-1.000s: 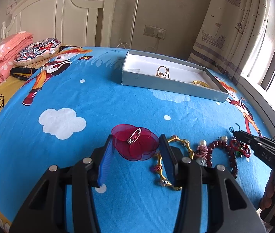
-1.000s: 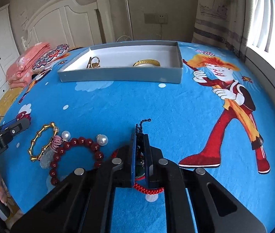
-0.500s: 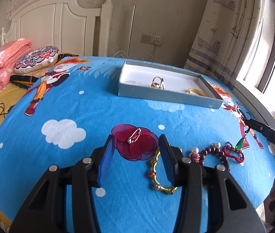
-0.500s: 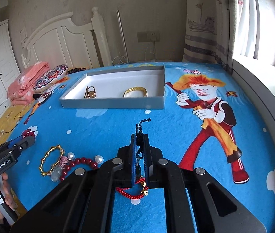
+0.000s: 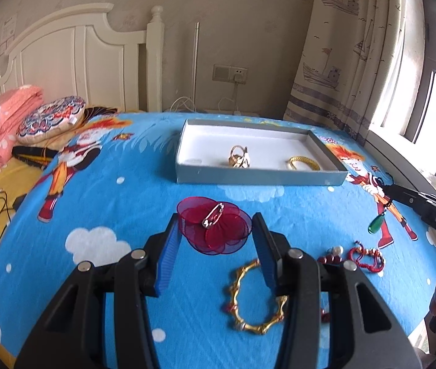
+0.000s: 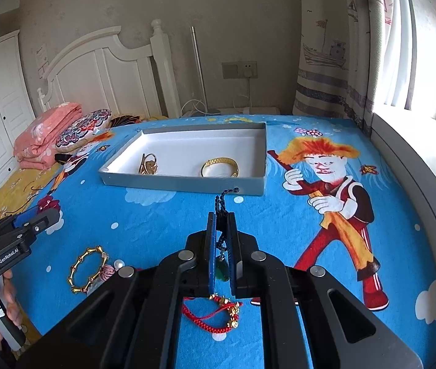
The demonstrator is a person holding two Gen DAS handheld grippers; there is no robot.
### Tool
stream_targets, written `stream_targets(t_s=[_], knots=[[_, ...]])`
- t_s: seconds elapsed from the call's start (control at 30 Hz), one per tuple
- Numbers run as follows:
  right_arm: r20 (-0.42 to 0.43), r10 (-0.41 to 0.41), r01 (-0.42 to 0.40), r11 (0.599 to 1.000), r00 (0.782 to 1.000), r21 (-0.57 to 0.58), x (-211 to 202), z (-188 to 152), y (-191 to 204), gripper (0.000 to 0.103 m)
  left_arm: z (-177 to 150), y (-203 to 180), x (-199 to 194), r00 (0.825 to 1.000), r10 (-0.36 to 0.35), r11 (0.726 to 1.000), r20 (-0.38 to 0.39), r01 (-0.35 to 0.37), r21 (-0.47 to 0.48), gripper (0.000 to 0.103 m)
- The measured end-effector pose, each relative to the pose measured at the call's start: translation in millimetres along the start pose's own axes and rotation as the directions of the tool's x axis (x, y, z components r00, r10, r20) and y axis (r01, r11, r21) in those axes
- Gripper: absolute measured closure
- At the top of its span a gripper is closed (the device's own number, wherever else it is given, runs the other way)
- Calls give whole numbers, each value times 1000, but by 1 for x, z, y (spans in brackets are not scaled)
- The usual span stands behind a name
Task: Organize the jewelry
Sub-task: 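Lower the brooch into the tray and open the left tool while the right tool carries the pendant over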
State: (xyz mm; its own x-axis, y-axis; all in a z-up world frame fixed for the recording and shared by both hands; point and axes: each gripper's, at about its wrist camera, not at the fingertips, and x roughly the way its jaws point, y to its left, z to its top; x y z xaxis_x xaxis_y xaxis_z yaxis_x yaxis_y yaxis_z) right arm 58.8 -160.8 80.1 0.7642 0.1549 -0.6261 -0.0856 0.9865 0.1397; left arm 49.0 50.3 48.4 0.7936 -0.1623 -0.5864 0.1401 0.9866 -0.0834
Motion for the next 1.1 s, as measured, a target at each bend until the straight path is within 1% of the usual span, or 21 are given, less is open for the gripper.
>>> stream_targets(t_s=[0.3, 0.53, 0.63, 0.83, 0.97, 1.1], knots=[[51, -6, 8, 999, 999, -41, 9, 27, 14, 94, 35, -13, 18, 999, 1, 999, 35, -3, 53, 58], [66, -10, 13, 999, 998, -52, 30, 54, 20, 94, 68, -26, 38, 998, -18, 997, 53, 14, 77, 58], [65, -10, 12, 999, 998, -35, 43, 64, 19, 94, 81, -26, 54, 999, -24, 997, 43, 21, 70, 58], [61, -43, 44, 999, 997, -9, 72, 82, 22, 94, 102, -23, 95, 1000, -23, 999, -2, 23, 37, 58], [36, -55, 55, 998, 998, 4, 96, 88, 22, 94, 112, -24, 125, 999, -13, 999, -36, 15, 45, 58], [-8, -65, 65, 998, 998, 19, 123, 91, 18, 94, 118, -22, 150, 997, -7, 999, -73, 10, 42, 58]])
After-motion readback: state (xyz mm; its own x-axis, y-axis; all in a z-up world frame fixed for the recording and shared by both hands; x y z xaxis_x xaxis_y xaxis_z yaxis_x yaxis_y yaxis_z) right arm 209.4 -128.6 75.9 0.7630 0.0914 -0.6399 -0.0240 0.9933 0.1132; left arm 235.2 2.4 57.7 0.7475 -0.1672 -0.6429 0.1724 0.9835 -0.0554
